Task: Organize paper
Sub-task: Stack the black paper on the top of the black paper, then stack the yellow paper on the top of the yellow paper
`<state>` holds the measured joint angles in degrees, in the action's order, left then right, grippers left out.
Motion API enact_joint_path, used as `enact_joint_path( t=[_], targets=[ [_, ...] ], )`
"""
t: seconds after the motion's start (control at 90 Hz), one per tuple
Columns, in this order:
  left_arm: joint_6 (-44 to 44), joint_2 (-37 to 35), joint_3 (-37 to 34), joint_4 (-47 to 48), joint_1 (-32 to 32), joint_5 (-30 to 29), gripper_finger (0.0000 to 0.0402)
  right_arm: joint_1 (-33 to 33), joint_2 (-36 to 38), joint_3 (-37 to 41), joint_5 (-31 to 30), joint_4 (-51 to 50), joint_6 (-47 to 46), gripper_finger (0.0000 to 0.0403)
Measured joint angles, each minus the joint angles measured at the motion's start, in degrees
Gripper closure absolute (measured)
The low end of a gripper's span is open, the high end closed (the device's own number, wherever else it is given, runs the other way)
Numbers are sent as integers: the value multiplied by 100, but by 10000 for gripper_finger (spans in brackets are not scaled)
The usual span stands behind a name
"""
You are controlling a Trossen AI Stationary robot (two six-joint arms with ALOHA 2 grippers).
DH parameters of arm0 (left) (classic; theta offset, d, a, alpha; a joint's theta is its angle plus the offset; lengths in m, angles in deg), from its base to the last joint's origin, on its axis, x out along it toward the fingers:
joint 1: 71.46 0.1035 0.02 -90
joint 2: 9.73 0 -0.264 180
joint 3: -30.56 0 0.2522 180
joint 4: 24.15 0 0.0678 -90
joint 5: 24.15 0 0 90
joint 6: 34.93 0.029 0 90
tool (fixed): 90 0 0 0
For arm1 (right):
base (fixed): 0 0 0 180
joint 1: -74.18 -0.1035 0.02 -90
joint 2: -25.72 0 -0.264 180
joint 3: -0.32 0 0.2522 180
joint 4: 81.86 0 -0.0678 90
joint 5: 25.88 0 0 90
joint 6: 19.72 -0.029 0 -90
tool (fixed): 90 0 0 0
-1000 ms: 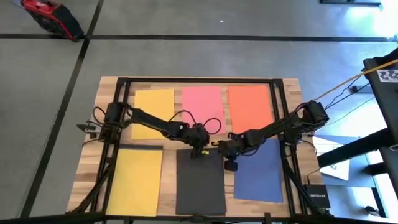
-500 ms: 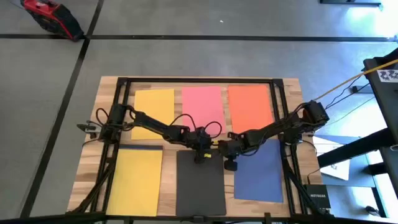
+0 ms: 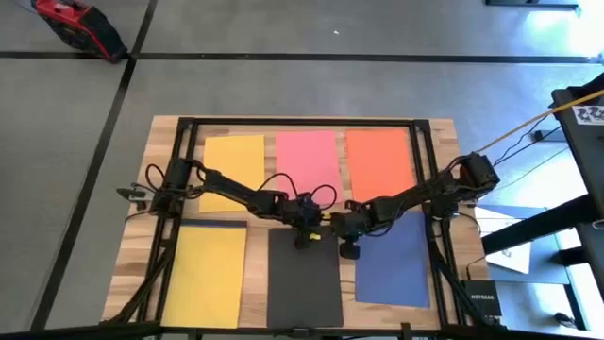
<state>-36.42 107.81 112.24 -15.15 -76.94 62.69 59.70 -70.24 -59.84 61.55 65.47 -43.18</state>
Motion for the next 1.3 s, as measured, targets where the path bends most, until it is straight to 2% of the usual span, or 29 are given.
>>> enact_joint_path(
  t=[0.122, 0.4, 0.556, 0.711, 1.011, 1.3],
  targets=[
    [26, -223, 60, 468, 0, 0, 402, -9, 8, -12, -22, -74, 0, 403],
    [214, -1024, 232, 2402, -149, -2, 402, -7, 263, -38, -122, -685, 248, 403],
    [4, -1503, 232, 3742, -317, -1, 402, -7, 470, -38, -272, -1000, 295, 403],
    [-429, -1860, 122, 4540, -587, -6, 402, -9, 512, -38, -291, -900, 428, 403],
    [-1720, -2430, -399, 4577, -1185, -698, 401, -9, 511, -41, -242, -610, 448, 403],
    [-4218, -2638, -579, 4917, -1732, -1465, 402, -11, 511, -43, -268, -372, 448, 402]
  ],
)
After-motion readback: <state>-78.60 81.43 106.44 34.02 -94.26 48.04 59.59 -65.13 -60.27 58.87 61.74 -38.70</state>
